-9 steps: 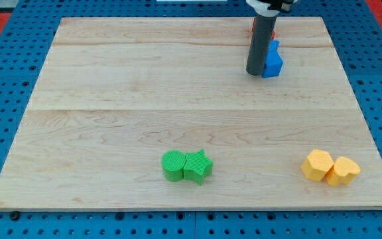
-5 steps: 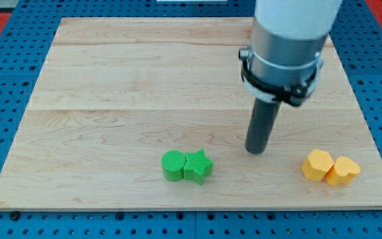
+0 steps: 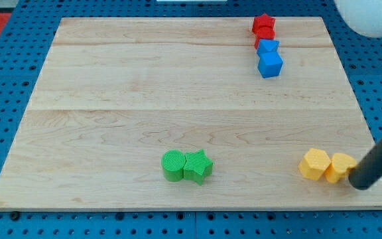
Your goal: Separate yellow heart from yellow hexagon
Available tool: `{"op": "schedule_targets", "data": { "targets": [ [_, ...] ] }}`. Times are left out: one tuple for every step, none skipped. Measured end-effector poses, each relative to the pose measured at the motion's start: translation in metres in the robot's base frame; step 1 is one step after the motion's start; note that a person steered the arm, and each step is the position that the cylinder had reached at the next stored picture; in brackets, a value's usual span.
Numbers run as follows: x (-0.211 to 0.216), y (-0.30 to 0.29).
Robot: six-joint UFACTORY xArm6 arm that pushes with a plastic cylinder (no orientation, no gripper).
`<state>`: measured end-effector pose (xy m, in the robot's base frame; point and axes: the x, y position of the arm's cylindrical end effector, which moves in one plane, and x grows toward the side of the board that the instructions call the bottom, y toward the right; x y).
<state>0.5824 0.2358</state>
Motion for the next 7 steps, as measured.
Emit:
{"op": "schedule_targets", "data": {
  "targets": [
    [-0.009,-0.018],
    [-0.022,-0.042],
    [-0.035,-0.048],
    [-0.048,-0.048],
    [-0.051,-0.036],
    [-0.056,-0.022],
    [-0.074,-0.034]
  ]
}}
